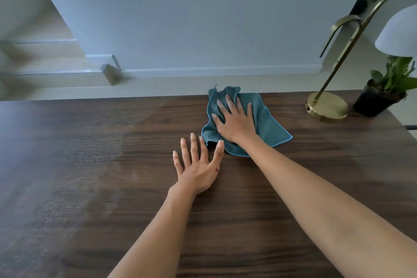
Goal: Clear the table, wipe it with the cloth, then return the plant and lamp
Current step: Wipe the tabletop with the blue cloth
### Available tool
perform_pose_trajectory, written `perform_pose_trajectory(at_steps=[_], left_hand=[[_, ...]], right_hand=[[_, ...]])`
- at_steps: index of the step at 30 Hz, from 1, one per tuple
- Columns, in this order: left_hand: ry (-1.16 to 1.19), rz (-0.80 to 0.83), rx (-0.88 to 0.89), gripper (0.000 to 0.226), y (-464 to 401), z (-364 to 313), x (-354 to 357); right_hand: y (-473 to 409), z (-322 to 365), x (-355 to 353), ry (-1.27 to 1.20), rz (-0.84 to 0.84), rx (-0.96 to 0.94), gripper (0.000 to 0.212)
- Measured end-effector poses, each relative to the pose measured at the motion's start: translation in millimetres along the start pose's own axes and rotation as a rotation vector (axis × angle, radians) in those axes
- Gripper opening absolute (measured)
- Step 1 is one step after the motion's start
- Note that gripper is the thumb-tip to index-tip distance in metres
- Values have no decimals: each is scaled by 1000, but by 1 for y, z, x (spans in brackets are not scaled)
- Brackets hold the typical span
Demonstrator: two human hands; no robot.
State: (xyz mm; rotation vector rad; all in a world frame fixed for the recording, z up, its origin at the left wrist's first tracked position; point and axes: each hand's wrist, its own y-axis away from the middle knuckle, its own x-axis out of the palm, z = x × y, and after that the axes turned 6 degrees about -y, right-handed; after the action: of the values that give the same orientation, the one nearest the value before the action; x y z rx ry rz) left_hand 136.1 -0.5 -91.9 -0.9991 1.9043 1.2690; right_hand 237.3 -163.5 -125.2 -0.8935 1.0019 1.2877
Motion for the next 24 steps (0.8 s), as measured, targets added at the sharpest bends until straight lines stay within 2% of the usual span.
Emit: perform_pose_trajectory(at_steps=[4,11,14,17,20,24], left_hand=[[65,-12,-13,87,3,-1,-1],[84,-81,-7,69,20,4,-1],[123,-130,-14,76,39,7,3],[150,-130,20,75,59,5,6],[81,-129,85,71,68,0,3],[-19,-126,180,66,68,-13,10]], right_hand=[[57,-6,0,-9,-13,-39,69],[165,-13,-1,-6,-41,-21,68],[195,-14,-5,16,9,-10,68],[207,-12,-14,-38,97,8,69],[206,-11,-29,-128,76,-7,66],[213,-23,-32,-33,136,-48,71]])
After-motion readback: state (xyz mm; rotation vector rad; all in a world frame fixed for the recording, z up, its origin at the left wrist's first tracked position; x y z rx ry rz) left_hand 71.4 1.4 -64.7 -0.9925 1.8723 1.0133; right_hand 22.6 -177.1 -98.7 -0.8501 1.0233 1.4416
